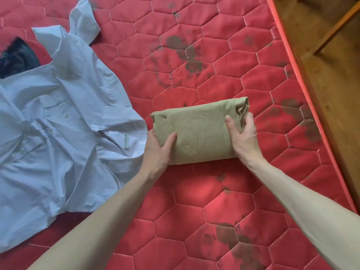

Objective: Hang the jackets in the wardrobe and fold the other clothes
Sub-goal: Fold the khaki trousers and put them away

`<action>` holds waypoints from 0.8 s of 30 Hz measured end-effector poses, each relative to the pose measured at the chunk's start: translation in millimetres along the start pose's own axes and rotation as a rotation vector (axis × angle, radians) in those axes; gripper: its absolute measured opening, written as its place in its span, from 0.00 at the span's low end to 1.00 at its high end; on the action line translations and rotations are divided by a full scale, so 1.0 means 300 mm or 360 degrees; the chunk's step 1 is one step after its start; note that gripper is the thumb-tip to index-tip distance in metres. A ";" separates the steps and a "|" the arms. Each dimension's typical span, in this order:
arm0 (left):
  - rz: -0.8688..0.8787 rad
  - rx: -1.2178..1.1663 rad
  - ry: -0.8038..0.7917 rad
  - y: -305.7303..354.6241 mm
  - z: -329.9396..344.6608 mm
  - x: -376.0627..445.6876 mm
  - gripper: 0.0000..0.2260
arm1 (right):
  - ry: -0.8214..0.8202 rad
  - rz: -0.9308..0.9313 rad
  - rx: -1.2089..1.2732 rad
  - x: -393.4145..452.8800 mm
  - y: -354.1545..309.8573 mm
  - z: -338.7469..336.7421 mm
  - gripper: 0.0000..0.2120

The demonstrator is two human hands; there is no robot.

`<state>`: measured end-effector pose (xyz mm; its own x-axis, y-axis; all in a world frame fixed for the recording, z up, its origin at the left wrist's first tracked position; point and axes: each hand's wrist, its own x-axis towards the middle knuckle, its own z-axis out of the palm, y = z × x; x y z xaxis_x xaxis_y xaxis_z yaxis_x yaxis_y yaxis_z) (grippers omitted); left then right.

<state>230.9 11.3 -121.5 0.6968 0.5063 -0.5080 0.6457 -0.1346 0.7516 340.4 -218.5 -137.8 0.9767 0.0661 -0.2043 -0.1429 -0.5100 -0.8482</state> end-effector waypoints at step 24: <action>-0.0238 0.0611 0.0471 0.046 0.137 -0.036 0.51 | -0.0020 0.0052 -0.0576 -0.039 -0.029 0.052 0.41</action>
<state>245.2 -31.0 -123.0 0.5056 0.7560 -0.4157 0.8387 -0.3175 0.4425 327.8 -201.5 -135.8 0.9702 0.0543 -0.2363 -0.1057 -0.7825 -0.6136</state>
